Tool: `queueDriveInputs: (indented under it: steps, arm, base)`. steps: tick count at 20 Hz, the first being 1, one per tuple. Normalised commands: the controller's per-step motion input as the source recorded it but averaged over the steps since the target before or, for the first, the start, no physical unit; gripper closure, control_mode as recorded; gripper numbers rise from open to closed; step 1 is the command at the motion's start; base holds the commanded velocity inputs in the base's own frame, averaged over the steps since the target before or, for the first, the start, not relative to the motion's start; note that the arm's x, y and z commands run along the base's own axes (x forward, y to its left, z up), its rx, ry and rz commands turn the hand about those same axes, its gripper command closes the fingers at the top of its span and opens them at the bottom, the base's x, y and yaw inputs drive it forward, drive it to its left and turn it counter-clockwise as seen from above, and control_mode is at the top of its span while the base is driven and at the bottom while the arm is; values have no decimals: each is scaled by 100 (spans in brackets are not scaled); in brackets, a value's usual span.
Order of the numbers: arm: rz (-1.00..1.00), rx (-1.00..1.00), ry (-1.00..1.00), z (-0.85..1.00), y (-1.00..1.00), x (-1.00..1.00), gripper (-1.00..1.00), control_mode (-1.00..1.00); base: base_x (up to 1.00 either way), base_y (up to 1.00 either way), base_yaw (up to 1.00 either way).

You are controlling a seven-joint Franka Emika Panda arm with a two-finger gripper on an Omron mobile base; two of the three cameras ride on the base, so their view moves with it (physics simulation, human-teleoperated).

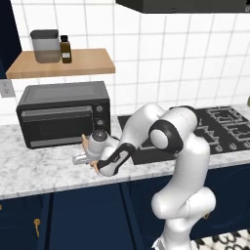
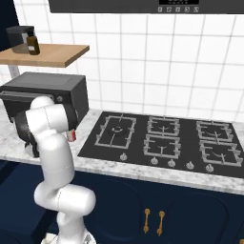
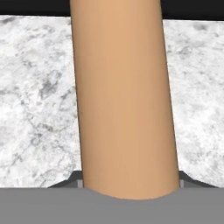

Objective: Pick the rolling pin from the drawer and place it on the counter.

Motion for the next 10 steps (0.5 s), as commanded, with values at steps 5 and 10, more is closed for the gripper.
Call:
queueDriveInputs:
  steps: [5,10]
  arm:
    - [0,0,1,-19,2,58,100,-100]
    - [0,0,0,-2,0,6,100,-100]
  base:
    - [0,0,0]
    - [0,0,0]
